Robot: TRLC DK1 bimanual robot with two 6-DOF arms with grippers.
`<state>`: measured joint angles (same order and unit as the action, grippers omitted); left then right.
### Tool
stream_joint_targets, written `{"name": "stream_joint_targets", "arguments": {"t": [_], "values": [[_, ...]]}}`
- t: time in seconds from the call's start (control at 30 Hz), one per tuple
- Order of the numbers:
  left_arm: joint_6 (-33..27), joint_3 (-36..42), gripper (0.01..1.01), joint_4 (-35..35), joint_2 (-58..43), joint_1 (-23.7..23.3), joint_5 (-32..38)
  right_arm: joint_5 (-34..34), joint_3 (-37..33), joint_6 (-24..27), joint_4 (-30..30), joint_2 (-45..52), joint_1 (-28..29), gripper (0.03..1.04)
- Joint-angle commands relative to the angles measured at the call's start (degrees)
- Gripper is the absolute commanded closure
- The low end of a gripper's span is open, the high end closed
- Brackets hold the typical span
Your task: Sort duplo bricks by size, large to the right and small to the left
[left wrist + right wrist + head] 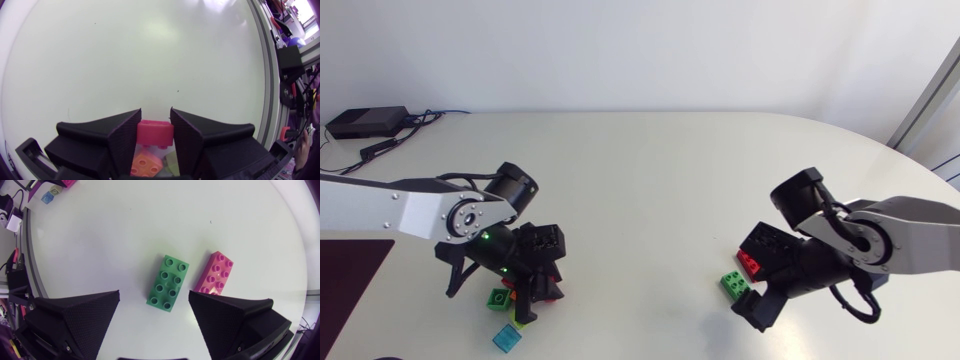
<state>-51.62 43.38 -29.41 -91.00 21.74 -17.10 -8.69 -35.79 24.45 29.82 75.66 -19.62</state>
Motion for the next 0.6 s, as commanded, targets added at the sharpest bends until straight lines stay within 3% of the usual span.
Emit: {"name": "stream_joint_targets", "arguments": {"t": [0.0,0.03,0.07,0.13,0.17,0.23,0.4,0.57], "values": [[-2.3,-1.8,0.769,-0.7,1.4,-0.6,0.6,1.7,-0.8,-1.3,-2.3,4.0,-0.9,0.07],[-2.3,-1.9,0.762,-0.7,1.9,-0.6,0.8,2.0,-0.7,-1.3,-3.2,4.9,-0.9,0.07],[-2.2,-1.9,0.675,-0.7,2.5,-0.6,0.9,2.1,-0.7,-1.3,-3.7,5.9,-0.9,0.07],[-1.6,-2.0,0.315,-0.8,4.1,-0.6,0.9,2.3,-0.6,-1.0,-4.7,7.1,-0.3,0.08],[-1.5,-2.0,0.195,-1.0,5.1,-0.6,0.8,2.5,-0.4,-0.7,-5.3,7.5,0.1,0.10],[-0.9,-2.0,0.070,-1.0,6.8,-0.7,0.8,3.5,-0.3,0.3,-6.5,8.4,1.5,0.13],[-0.2,-2.0,0.048,-1.6,9.5,-1.4,0.8,6.1,-0.8,2.4,-9.6,10.6,6.3,0.18],[2.4,-1.6,0.048,-2.5,14.1,-1.5,0.8,2.4,-0.3,3.9,-6.8,6.2,6.4,0.15]]}}
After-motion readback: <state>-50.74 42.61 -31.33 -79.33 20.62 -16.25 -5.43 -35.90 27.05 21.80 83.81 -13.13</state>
